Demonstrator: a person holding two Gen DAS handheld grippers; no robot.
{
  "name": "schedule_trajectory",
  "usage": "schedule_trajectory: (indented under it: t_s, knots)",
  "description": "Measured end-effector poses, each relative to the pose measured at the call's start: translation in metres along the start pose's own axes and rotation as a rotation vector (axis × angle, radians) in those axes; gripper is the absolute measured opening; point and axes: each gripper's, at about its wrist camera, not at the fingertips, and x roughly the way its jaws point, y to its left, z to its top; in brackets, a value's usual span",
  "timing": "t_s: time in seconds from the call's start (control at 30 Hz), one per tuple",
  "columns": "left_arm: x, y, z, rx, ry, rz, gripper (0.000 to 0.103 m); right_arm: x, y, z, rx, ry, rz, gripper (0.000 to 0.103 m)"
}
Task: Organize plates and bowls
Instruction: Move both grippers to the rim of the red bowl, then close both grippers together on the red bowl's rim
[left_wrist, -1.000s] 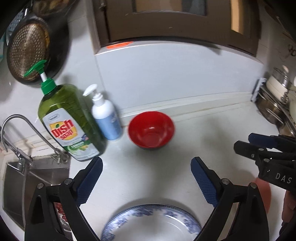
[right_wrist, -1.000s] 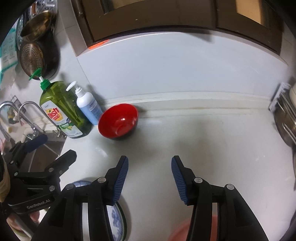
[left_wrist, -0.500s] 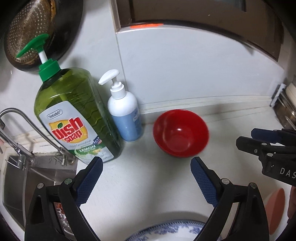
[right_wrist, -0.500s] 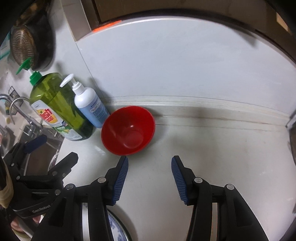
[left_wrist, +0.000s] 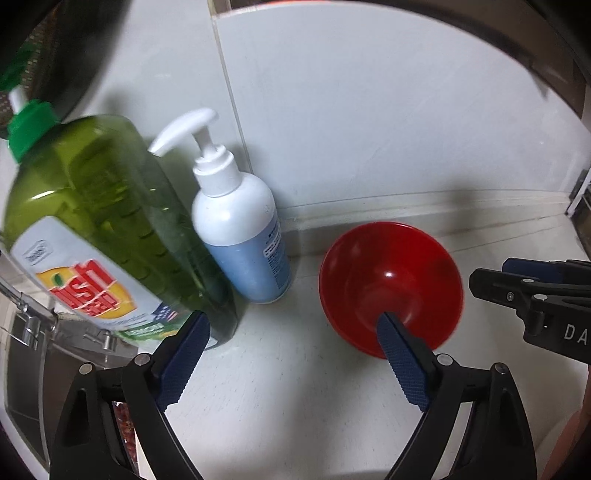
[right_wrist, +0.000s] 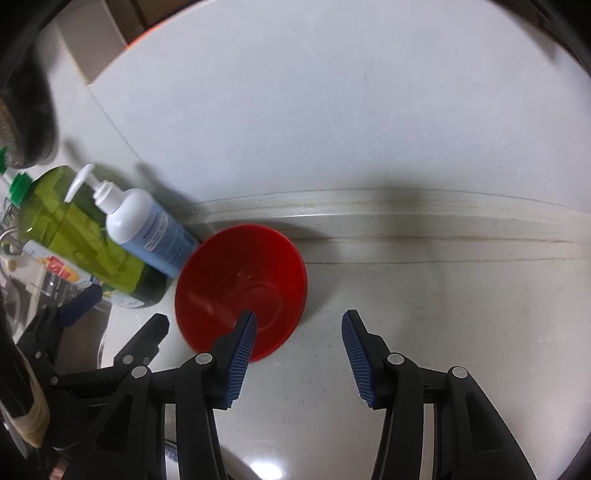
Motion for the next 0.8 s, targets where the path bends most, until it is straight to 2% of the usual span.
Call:
schedule_trajectory:
  t_s: [0.13,0.2,0.37,0.5,0.67,0.8]
  knots:
    - [0.017,-0.003,0.001,0.011,0.025,0.0,0.089,0.011,-0.005,0.004,0.015,0.022,0.004,0.047]
    - [0.027,-0.005,0.002,0.016,0.039,-0.002,0.087,0.018,-0.007,0.005,0.021,0.04,0.011,0.042]
    - [0.041,-0.01,0.005,0.018,0.068,-0.007,0.08,0.035,-0.007,0.008,0.034,0.077,0.025,0.035]
    - [0.05,-0.013,0.007,0.0,0.1,-0.035,0.068,0.042,-0.01,0.007,0.036,0.103,0.038,0.025]
    - [0.062,-0.02,0.01,-0.004,0.141,-0.074,0.052,0.048,-0.009,0.008,0.04,0.12,0.05,0.019]
    - [0.07,-0.024,0.012,-0.002,0.165,-0.099,0.03,0.05,-0.01,0.009,0.047,0.126,0.052,0.013]
